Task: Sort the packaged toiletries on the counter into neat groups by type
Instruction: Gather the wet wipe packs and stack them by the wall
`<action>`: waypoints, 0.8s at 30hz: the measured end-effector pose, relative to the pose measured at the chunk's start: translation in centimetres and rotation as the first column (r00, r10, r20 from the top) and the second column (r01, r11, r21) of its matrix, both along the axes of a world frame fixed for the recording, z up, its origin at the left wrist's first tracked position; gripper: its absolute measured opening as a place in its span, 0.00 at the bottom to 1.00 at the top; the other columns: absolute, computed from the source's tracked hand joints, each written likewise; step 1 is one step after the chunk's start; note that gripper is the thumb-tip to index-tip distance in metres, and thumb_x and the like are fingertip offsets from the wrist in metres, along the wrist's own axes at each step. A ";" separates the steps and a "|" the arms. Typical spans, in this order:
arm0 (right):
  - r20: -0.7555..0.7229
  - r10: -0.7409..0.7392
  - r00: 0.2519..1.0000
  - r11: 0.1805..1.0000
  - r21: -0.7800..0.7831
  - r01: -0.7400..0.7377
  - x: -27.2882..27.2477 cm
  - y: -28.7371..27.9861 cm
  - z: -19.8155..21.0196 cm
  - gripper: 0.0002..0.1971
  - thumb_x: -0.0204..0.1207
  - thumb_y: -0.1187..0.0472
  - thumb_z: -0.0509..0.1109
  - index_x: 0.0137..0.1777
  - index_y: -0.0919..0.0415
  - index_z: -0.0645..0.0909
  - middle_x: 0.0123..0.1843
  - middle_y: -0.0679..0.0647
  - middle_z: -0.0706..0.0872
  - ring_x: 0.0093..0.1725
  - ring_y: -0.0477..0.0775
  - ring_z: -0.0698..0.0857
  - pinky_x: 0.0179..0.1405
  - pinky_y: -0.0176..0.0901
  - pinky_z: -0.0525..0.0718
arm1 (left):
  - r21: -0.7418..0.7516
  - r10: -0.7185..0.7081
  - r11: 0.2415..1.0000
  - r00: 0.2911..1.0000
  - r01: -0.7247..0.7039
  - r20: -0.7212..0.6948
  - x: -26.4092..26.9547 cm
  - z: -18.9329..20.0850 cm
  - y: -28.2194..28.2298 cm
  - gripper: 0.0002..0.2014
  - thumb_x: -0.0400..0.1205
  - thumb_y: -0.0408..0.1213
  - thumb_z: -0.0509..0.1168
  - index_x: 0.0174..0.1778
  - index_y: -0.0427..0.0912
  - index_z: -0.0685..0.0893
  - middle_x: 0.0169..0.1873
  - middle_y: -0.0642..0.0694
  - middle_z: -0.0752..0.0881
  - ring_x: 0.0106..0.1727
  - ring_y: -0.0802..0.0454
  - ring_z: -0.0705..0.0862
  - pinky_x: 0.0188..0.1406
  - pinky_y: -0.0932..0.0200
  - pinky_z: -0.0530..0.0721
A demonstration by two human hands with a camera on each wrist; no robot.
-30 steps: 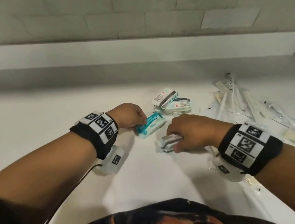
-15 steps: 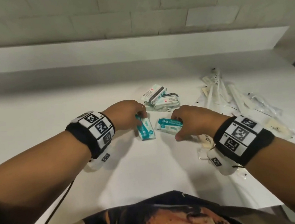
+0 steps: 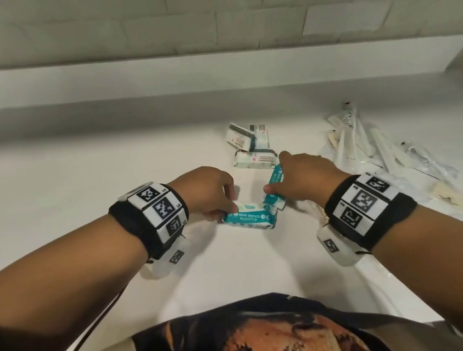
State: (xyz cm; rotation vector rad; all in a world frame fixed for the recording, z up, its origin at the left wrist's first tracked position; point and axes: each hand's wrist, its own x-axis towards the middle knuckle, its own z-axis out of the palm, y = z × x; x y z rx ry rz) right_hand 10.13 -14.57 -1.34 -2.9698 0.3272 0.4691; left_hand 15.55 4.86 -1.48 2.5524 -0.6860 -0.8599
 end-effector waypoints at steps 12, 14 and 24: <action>0.108 0.204 0.973 0.930 0.291 -0.227 1.8 0.9 0.5 0.14 0.76 0.69 0.68 0.57 0.51 0.83 0.58 0.47 0.86 0.50 0.46 0.82 0.43 0.35 0.78 | 0.000 -0.073 0.997 0.978 0.074 0.193 -0.5 0.1 -1.5 0.24 0.69 0.43 0.79 0.58 0.53 0.77 0.53 0.53 0.73 0.50 0.53 0.77 0.45 0.60 0.75; 0.237 0.148 0.960 0.961 0.195 -0.196 3.3 0.3 0.5 0.13 0.77 0.66 0.68 0.57 0.50 0.84 0.58 0.48 0.86 0.51 0.48 0.82 0.48 0.39 0.80 | -0.002 -0.088 0.996 0.979 0.090 0.185 -0.3 0.2 -1.5 0.21 0.70 0.43 0.78 0.55 0.54 0.78 0.52 0.54 0.74 0.51 0.54 0.77 0.48 0.60 0.75; 0.012 0.224 0.974 0.963 0.151 -0.223 5.6 -0.2 0.2 0.16 0.68 0.56 0.78 0.53 0.51 0.77 0.50 0.49 0.82 0.49 0.53 0.80 0.45 0.46 0.80 | -0.042 -0.053 0.997 0.980 0.062 0.191 0.3 -0.4 -1.2 0.15 0.71 0.42 0.78 0.49 0.57 0.82 0.48 0.57 0.76 0.52 0.55 0.78 0.49 0.61 0.76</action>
